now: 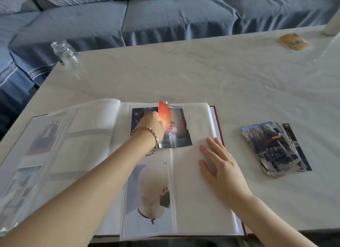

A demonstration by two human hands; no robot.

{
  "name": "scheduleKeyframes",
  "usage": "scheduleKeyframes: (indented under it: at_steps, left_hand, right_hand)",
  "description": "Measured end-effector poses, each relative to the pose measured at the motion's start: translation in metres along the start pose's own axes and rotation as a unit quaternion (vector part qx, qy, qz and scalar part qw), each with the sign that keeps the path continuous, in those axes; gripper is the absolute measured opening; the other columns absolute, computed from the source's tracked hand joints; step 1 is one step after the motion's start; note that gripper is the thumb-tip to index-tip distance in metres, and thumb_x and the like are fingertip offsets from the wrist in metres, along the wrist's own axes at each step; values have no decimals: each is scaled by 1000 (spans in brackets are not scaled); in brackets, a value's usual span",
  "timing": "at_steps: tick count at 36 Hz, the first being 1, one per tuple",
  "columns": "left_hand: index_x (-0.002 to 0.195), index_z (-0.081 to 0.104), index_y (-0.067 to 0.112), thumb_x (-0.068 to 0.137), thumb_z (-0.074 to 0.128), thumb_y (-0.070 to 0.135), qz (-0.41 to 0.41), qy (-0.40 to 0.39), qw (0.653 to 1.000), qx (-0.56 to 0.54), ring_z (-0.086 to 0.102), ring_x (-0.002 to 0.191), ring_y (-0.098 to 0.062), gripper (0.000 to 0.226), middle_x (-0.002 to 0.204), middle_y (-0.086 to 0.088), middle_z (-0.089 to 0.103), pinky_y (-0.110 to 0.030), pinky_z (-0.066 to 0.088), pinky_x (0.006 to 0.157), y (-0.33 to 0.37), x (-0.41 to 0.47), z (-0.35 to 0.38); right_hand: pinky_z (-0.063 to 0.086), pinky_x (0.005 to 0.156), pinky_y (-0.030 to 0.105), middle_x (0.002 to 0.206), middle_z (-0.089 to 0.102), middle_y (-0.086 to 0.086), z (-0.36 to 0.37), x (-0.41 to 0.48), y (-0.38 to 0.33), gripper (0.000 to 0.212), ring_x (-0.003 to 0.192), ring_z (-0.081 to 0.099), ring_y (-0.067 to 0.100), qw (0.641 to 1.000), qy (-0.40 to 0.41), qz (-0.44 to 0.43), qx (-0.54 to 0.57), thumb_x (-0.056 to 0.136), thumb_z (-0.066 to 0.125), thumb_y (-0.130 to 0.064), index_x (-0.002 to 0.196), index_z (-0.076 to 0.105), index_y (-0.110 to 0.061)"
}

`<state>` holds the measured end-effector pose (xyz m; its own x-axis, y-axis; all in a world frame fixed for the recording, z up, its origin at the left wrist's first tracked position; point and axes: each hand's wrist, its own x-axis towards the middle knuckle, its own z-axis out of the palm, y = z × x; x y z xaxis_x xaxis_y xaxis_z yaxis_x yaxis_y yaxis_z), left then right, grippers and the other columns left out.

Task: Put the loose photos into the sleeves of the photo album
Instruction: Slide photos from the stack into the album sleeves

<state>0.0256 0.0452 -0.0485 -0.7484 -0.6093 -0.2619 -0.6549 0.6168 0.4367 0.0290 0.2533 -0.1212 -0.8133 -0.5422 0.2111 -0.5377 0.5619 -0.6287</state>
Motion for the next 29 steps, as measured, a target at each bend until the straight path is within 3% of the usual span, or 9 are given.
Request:
scheduleKeyframes:
  at_steps: [3,6,9,14,17,21,24,26,29]
  left_hand:
    - [130,41,12,93,45,15,8,18,999,-48,54,102,-29,38,113,-15,59,-30,42,86,-3,-2,5]
    - [127,45,16,92,49,10,22,18,997,-78,54,94,-23,35,109,-11,62,-26,40,78,1,-6,9]
    - [125,47,12,93,49,8,50,5,998,-49,51,112,-27,33,117,-14,57,-33,40,95,7,-6,13]
    - [134,45,14,89,44,-2,19,-24,999,-43,53,103,-24,48,119,-8,53,-27,42,81,18,-1,7]
    - [126,55,18,87,50,0,4,-10,995,-98,49,93,-20,43,107,-1,50,-25,37,75,18,-1,8]
    - [125,56,22,85,51,1,-21,7,985,-171,57,102,-28,45,119,-8,57,-28,44,74,16,-2,19]
    - [125,55,20,87,54,6,-30,-6,973,-227,61,87,-27,40,109,-11,64,-29,49,72,22,-8,28]
    - [127,53,18,87,54,5,-32,-24,969,-246,61,94,-29,42,114,-12,62,-37,52,84,26,-11,33]
    - [126,53,18,86,58,3,-39,-36,963,-263,60,101,-31,44,117,-15,60,-40,52,88,27,-10,34]
  right_hand:
    - [8,107,13,142,25,-16,-1,0,0,38,135,12,-3,1000,-13,0,7,91,57,-30,128,57,-20]
    - [9,107,16,141,26,-15,-1,-1,0,41,135,14,0,1000,-16,2,10,89,54,-33,127,58,-19]
    - [10,108,20,141,29,-14,-2,-1,-1,45,136,18,4,1000,-18,12,17,85,48,-37,126,59,-20]
    - [4,108,15,143,23,-19,-4,0,1,39,138,11,0,999,-37,12,25,91,57,-29,130,54,-25]
    - [7,108,11,142,21,-22,-7,-1,3,41,138,11,-4,998,-47,10,34,91,57,-28,131,53,-24]
    - [6,102,1,141,19,-26,-17,-4,7,48,131,19,-9,997,-68,18,14,91,57,-30,137,46,-22]
    - [17,105,9,141,19,-28,-26,-9,13,55,132,32,-1,996,-87,30,9,90,56,-37,141,38,-25]
    - [24,107,15,140,20,-29,-31,-13,16,60,131,34,2,993,-106,44,11,89,54,-41,143,33,-28]
    - [26,107,15,139,23,-28,-34,-18,20,60,131,36,2,993,-108,52,25,87,56,-43,142,34,-29]
